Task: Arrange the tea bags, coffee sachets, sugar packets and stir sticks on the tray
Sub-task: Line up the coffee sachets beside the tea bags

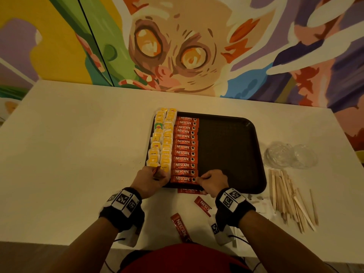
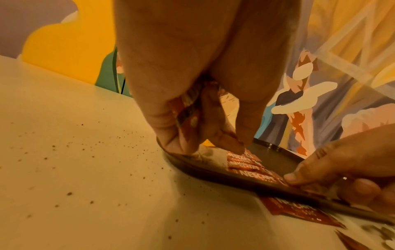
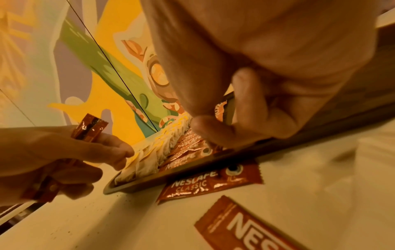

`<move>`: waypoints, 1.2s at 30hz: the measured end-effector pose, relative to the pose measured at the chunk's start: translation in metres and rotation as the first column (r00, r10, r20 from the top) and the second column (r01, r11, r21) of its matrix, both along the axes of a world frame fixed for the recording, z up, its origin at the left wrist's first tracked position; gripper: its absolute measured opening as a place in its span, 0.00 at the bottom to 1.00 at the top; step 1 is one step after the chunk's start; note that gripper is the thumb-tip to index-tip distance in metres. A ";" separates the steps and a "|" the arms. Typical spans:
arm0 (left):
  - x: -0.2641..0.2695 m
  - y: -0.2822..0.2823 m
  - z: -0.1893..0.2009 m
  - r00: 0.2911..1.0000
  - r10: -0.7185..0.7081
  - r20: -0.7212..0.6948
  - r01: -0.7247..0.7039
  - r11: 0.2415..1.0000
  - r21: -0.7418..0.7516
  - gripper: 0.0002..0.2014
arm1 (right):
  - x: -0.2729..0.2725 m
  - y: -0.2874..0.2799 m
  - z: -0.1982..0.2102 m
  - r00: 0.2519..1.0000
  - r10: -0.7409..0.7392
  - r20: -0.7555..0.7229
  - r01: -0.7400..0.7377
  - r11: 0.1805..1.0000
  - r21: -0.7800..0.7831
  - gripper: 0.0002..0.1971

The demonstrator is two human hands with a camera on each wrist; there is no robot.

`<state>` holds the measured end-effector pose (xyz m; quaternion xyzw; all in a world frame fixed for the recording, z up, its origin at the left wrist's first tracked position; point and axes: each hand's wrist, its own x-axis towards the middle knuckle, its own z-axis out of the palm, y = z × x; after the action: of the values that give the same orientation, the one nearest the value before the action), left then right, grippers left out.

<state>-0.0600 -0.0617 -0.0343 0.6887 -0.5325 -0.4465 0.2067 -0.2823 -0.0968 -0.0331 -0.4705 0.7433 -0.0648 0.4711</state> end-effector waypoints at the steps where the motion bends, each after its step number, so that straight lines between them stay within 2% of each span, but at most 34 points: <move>1: 0.000 0.001 0.000 1.000 -0.020 -0.002 0.020 1.000 0.003 0.04 | 0.000 0.000 0.001 1.000 0.005 -0.002 -0.005 1.000 0.001 0.10; 3: -0.002 0.002 0.000 0.998 -0.057 -0.013 0.057 0.998 0.007 0.05 | 0.000 0.001 0.002 1.000 0.006 0.000 -0.006 1.000 -0.002 0.09; 5: -0.004 0.004 0.003 0.995 -0.097 -0.023 0.097 0.995 0.008 0.01 | -0.002 0.002 0.004 1.000 0.008 0.019 -0.007 1.000 -0.009 0.07; 7: -0.007 0.008 0.007 0.988 -0.153 -0.025 0.153 0.988 0.018 0.04 | -0.003 0.003 0.006 0.999 0.028 0.019 -0.027 0.999 -0.041 0.06; 10: -0.012 0.014 0.013 0.978 -0.194 -0.079 0.201 0.974 0.104 0.02 | -0.008 0.007 0.007 0.997 0.073 0.005 -0.071 0.990 -0.121 0.05; 12: -0.017 0.020 0.016 0.956 -0.292 -0.021 0.292 0.949 0.121 0.02 | -0.010 0.013 0.009 0.992 0.128 -0.013 -0.128 0.979 -0.160 0.04; 14: -0.021 0.028 0.018 0.887 -0.456 0.073 0.445 0.886 0.134 0.05 | -0.014 0.021 0.012 0.978 0.201 -0.052 -0.207 0.965 -0.162 0.04; 17: -0.030 0.039 0.020 0.773 -0.623 0.119 0.600 0.779 0.182 0.13 | -0.021 0.037 0.011 0.940 0.314 -0.130 -0.328 0.939 -0.101 0.05; 21: -0.045 0.053 0.016 0.650 -0.737 0.182 0.699 0.675 0.236 0.20 | -0.024 0.056 0.013 0.852 0.425 -0.305 -0.448 0.894 -0.007 0.13; 25: -0.050 0.065 0.008 0.577 -0.770 0.272 0.735 0.635 0.237 0.20 | -0.023 0.070 0.011 0.790 0.491 -0.367 -0.525 0.851 0.011 0.16; 28: -0.050 0.067 0.007 0.599 -0.738 0.310 0.693 0.672 0.261 0.17 | -0.019 0.073 0.007 0.788 0.497 -0.363 -0.532 0.847 0.006 0.13; 31: -0.046 0.065 0.010 0.633 -0.717 0.291 0.659 0.697 0.283 0.15 | -0.016 0.073 0.005 0.789 0.511 -0.342 -0.552 0.834 -0.027 0.08; 36: -0.028 0.060 0.008 0.788 -0.570 0.233 0.496 0.812 0.308 0.09 | -0.014 0.070 0.003 0.756 0.544 -0.364 -0.608 0.789 -0.085 0.05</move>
<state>-0.0876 -0.0021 -0.0259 0.5902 -0.6764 -0.4296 -0.0975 -0.2961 -0.0264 -0.0300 -0.7256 0.6171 0.0875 0.2917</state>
